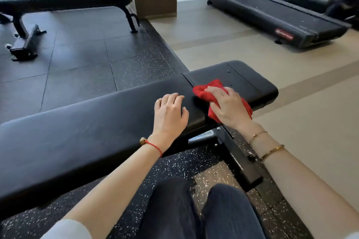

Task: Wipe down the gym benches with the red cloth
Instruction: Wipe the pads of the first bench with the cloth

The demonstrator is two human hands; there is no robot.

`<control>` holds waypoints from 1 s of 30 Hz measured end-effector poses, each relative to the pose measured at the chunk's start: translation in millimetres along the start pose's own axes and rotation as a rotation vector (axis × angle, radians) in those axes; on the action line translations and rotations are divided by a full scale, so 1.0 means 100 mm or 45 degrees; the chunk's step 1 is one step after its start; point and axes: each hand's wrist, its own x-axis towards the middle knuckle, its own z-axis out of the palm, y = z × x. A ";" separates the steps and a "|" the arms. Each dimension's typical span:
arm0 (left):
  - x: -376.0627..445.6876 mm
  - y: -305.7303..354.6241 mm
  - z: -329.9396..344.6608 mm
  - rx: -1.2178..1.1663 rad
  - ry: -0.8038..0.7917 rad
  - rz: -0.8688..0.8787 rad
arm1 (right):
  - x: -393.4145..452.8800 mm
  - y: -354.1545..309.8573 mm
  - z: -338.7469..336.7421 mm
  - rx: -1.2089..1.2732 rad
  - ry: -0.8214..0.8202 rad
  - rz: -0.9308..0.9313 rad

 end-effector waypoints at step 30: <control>0.11 0.08 0.29 0.150 0.085 0.033 | 0.93 1.17 -0.01 -0.089 -0.285 -0.101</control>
